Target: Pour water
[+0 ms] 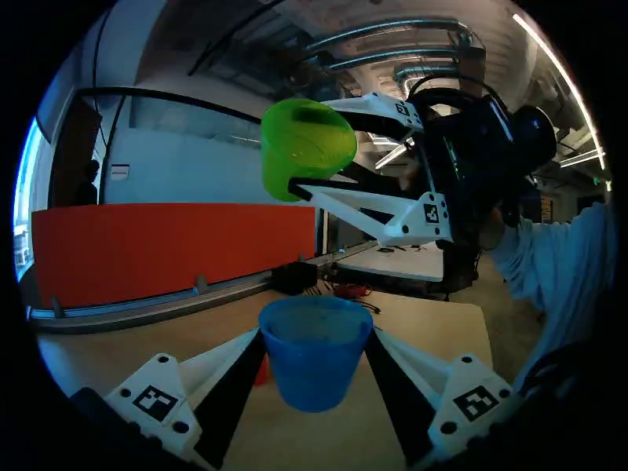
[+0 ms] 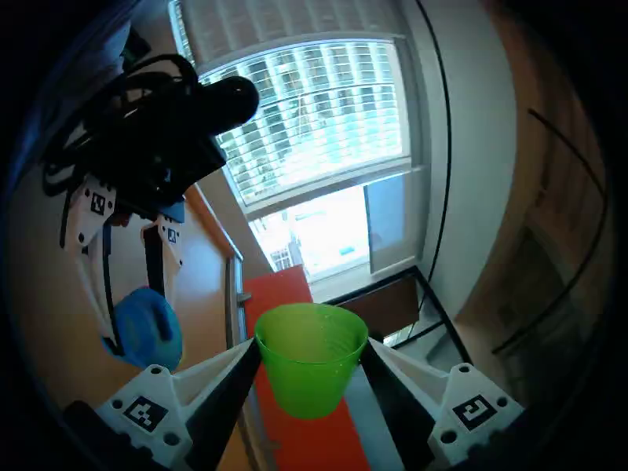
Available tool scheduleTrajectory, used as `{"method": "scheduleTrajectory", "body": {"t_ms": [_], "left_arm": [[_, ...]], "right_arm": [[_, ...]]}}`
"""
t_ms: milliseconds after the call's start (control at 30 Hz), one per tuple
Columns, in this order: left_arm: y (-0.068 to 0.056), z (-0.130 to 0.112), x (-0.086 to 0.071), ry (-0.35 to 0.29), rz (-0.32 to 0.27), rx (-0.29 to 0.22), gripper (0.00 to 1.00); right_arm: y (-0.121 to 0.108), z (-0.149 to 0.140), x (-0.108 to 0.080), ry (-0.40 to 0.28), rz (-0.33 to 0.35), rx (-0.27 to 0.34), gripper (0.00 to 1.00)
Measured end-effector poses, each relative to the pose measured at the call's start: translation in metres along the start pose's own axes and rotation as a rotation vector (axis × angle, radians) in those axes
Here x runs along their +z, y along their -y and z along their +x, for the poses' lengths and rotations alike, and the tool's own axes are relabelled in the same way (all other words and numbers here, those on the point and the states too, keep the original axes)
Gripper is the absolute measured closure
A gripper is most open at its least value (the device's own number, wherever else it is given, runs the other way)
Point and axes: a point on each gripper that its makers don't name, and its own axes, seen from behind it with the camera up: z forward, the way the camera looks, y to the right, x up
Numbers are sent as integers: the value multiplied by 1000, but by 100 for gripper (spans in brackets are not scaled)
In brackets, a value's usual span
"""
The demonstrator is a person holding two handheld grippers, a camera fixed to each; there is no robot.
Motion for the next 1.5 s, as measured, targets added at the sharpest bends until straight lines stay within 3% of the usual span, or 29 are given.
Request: {"method": "scheduleTrajectory", "body": {"t_ms": [300,633,800,967,1500], "left_arm": [[2,2,0,-1,4,7,14],[1,5,-4,0,13,16,14],[2,4,-5,3,18,22,14],[3,5,-6,3,21,24,14],[19,-6,-19,39,60,41,14]], "right_arm": [[8,0,-10,4,5,337,10],[18,5,-15,11,39,778,10],[23,3,-18,16,70,950,10],[28,3,-22,20,89,1031,10],[49,-29,-46,68,92,1097,10]]}}
